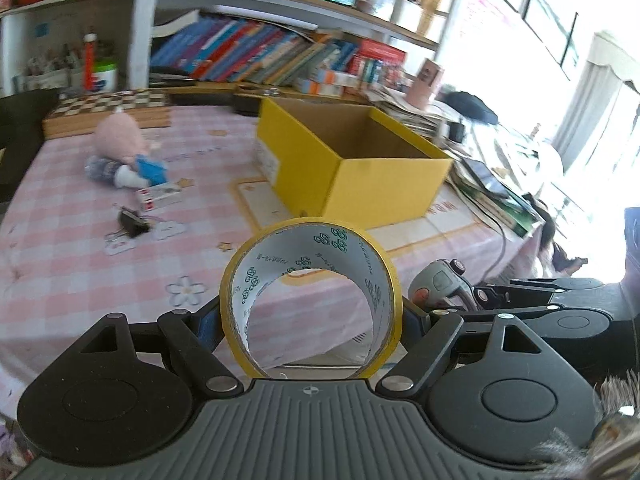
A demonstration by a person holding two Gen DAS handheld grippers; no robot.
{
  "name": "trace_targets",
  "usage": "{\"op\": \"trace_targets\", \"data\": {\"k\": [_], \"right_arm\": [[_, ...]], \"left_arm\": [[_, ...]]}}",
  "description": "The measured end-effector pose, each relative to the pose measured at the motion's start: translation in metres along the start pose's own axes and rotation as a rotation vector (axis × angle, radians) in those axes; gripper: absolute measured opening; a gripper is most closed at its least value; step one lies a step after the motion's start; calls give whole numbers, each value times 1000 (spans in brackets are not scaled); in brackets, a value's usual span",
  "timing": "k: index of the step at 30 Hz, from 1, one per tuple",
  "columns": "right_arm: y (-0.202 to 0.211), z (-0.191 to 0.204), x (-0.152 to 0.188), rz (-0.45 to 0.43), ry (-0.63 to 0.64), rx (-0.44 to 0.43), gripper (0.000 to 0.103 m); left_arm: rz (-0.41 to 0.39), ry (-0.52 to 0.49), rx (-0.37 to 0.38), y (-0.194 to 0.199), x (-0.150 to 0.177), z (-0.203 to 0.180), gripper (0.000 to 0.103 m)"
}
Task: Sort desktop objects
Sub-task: 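Carry the tape roll in the left tool and the truck in the right tool over the yellow box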
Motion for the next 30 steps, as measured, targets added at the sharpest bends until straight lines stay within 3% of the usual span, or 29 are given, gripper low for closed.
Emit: {"op": "trace_targets", "data": {"k": [12,30], "right_arm": [[12,-31,5,3,-64,67,46],[2,-71,-18,-6,-77,65,46]], "left_arm": [[26,-61,88,-17,-5,-36,80],[28,-85,95,-49,-29,-63,80]]}}
Point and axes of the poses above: each gripper's, at about its wrist camera, not at the fingertips, and y roughly against the way its jaws point, z to its left, x to its underside, the point moved 7 cm from there along -y, roughly the way its jaws point, and after that the axes turned 9 degrees about -x, right-handed, at the moved point
